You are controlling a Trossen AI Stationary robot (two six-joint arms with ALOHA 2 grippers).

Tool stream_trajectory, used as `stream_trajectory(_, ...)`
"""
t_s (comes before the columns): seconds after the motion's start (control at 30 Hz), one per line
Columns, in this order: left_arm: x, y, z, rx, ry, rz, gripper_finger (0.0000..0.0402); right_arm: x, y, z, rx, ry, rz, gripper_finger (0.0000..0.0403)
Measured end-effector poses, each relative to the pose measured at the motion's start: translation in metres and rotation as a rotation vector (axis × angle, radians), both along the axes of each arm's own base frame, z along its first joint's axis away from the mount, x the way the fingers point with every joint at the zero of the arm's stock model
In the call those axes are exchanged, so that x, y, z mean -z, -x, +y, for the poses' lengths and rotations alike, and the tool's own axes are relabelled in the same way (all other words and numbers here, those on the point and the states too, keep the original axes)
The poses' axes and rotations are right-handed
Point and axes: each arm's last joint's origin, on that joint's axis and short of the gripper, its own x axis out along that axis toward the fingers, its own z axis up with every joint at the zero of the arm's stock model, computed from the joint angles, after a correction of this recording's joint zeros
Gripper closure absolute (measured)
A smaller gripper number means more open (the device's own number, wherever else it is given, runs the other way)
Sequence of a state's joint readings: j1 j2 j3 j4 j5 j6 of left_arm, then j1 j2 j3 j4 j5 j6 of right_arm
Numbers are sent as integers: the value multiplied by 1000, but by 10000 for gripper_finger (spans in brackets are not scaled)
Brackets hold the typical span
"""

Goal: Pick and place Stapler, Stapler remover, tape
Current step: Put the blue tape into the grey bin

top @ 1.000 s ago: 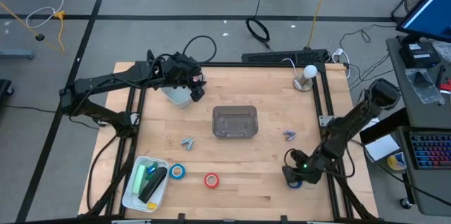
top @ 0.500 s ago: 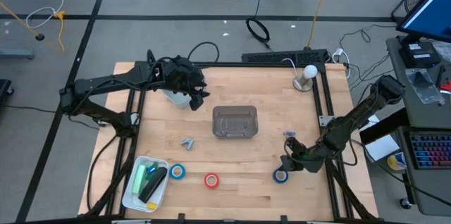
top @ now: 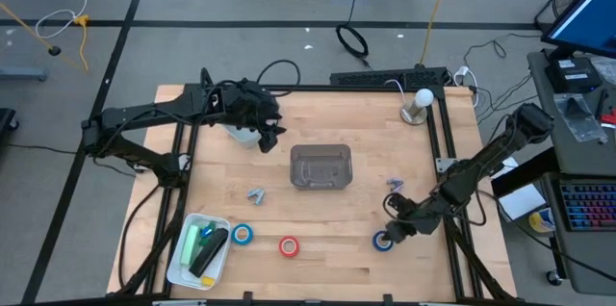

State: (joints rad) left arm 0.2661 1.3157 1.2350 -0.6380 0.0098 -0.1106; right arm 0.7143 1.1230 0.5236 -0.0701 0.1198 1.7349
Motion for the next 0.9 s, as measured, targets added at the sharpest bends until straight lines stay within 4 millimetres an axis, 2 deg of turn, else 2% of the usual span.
stream_trajectory(0.13,0,0,1,-14,-12,4,183,2,-3,5,-206,90,-81,257)
stream_trajectory(0.27,0,0,1,-21,-13,4,183,8,-5,6,-403,164,-110,236)
stream_trajectory(0.7,0,1,2,-70,-18,3,183,15,-17,-6,-596,308,-195,280)
stream_trajectory(0.9,0,1,2,-72,-16,3,183,19,-17,-4,-704,320,-208,288)
